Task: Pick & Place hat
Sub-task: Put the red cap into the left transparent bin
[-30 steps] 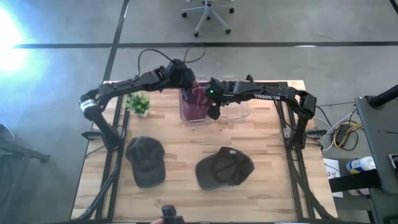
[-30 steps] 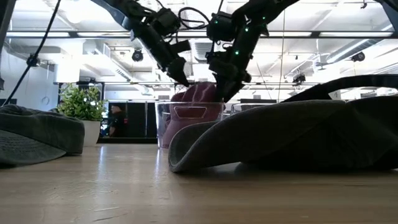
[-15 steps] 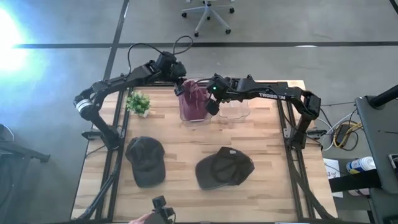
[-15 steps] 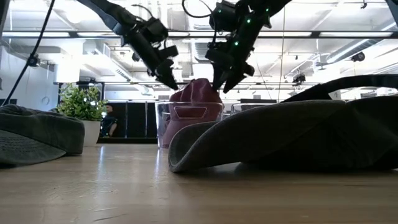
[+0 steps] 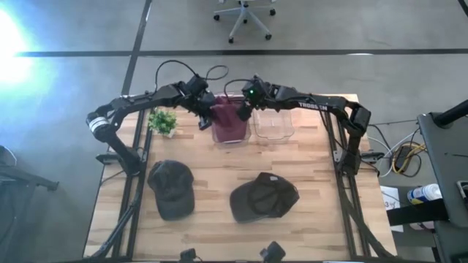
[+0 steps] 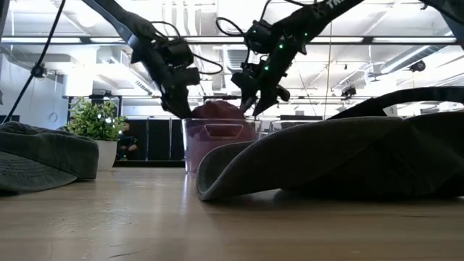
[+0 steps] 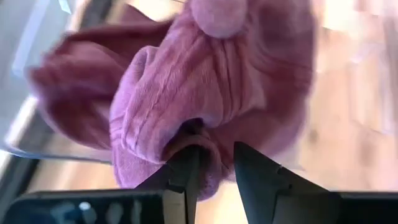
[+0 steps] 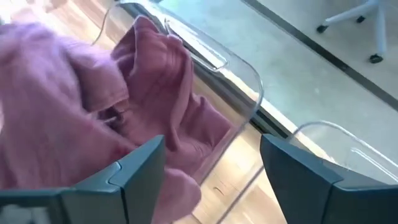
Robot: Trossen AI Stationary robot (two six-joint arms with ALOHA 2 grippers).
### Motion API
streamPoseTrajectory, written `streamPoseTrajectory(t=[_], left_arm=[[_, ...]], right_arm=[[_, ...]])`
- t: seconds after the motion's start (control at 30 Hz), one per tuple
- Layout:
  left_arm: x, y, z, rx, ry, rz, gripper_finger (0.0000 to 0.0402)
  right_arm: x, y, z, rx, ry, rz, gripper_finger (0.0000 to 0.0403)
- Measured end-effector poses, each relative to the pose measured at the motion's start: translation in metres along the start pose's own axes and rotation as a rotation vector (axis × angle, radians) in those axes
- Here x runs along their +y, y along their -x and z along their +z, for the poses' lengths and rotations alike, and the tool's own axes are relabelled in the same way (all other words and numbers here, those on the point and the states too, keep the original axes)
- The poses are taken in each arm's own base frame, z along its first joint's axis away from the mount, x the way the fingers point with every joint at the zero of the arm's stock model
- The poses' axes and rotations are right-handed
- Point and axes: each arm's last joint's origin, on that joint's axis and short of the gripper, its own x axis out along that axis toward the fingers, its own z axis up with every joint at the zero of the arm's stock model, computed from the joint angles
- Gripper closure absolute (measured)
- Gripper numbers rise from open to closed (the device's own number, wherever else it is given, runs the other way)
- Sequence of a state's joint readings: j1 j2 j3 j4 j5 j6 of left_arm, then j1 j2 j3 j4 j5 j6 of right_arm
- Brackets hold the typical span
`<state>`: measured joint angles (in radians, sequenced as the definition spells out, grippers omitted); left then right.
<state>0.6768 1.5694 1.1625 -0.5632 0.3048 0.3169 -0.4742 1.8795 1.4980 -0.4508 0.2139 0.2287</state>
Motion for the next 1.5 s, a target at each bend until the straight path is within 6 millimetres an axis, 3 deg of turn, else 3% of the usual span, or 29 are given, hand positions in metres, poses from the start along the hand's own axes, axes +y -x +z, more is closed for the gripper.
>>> streamPoseTrajectory(t=[0.3, 0.47, 0.67, 0.93, 1.03, 1.2, 1.5], left_arm=[[-0.016, 0.027, 0.006, -0.059, -0.009, 0.011, 0.0307], [-0.018, 0.043, 0.008, -0.099, -0.024, 0.063, 0.0307], [-0.018, 0.043, 0.008, -0.102, -0.028, 0.068, 0.0307], [-0.017, 0.045, 0.007, -0.095, -0.021, 0.107, 0.0307], [-0.017, 0.047, 0.007, -0.091, -0.028, 0.148, 0.0307], [-0.016, 0.049, 0.007, -0.082, -0.037, 0.192, 0.0307], [-0.018, 0.048, 0.008, -0.097, -0.012, 0.133, 0.0307]], right_arm=[[0.004, -0.042, -0.012, 0.088, 0.006, 0.041, 0.0152], [0.009, -0.056, -0.002, 0.076, 0.000, 0.084, 0.0152], [0.019, -0.069, 0.017, 0.044, 0.000, 0.150, 0.0152], [0.014, -0.077, 0.006, 0.204, 0.076, 0.073, 0.0152], [0.011, -0.072, 0.005, 0.217, 0.117, 0.010, 0.0152], [0.006, -0.053, 0.018, 0.143, 0.162, -0.002, 0.0152], [-0.003, -0.012, 0.040, 0.063, 0.167, 0.000, 0.0154]])
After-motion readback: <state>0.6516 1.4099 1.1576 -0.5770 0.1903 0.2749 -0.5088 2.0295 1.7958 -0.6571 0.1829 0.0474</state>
